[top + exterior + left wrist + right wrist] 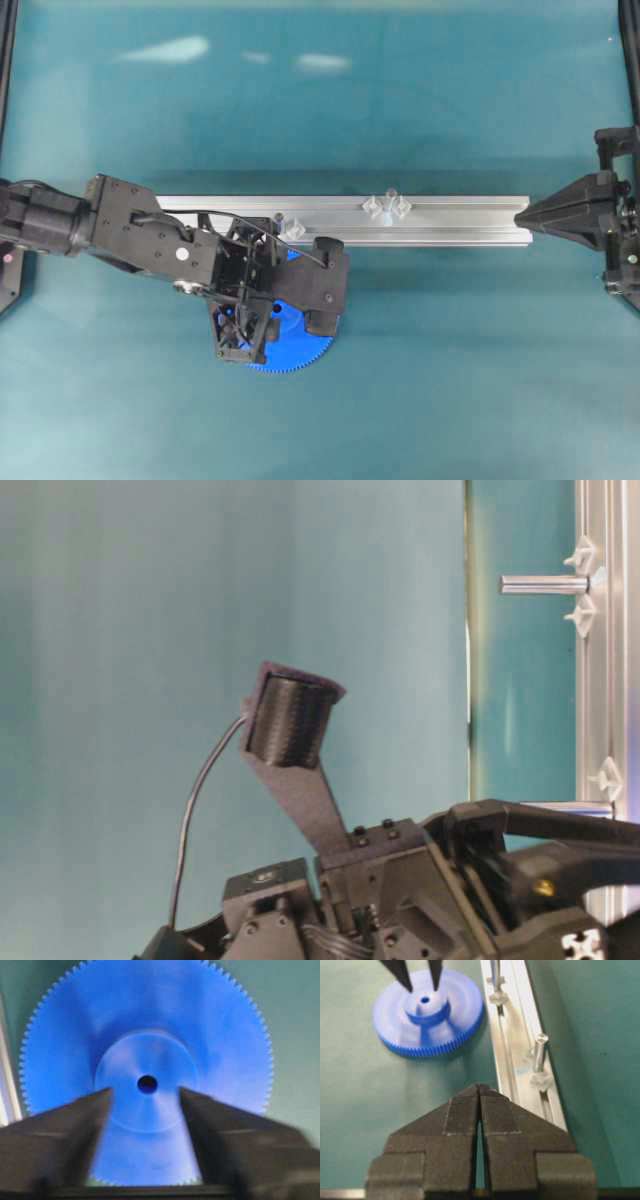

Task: Insert the large gear onto the shaft.
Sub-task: 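Lower the open left gripper around the gear hub and close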

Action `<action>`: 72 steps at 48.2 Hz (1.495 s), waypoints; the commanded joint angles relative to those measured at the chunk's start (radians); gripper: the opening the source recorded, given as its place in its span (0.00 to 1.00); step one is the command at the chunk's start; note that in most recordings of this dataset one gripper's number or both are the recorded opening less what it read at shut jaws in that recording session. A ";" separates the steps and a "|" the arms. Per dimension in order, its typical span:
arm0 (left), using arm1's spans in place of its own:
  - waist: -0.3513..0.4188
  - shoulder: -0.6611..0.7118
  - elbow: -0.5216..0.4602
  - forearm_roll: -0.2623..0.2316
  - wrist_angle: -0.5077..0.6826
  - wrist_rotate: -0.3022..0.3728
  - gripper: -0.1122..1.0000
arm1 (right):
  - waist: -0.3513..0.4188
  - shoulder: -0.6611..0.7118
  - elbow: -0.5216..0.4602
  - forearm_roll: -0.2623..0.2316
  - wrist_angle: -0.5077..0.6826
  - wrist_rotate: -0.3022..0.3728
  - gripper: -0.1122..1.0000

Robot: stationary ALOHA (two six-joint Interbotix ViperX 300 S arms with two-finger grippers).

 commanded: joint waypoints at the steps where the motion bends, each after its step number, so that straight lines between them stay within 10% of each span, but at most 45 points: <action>1: -0.005 -0.011 -0.025 0.003 -0.012 -0.002 0.77 | -0.002 0.006 -0.011 0.003 -0.006 0.011 0.12; 8: -0.005 0.012 -0.034 0.003 -0.029 -0.002 0.95 | -0.002 0.005 -0.008 0.003 -0.008 0.011 0.12; 72: -0.005 0.091 -0.054 0.003 0.021 -0.020 0.93 | -0.002 -0.029 0.014 0.003 -0.028 0.012 0.12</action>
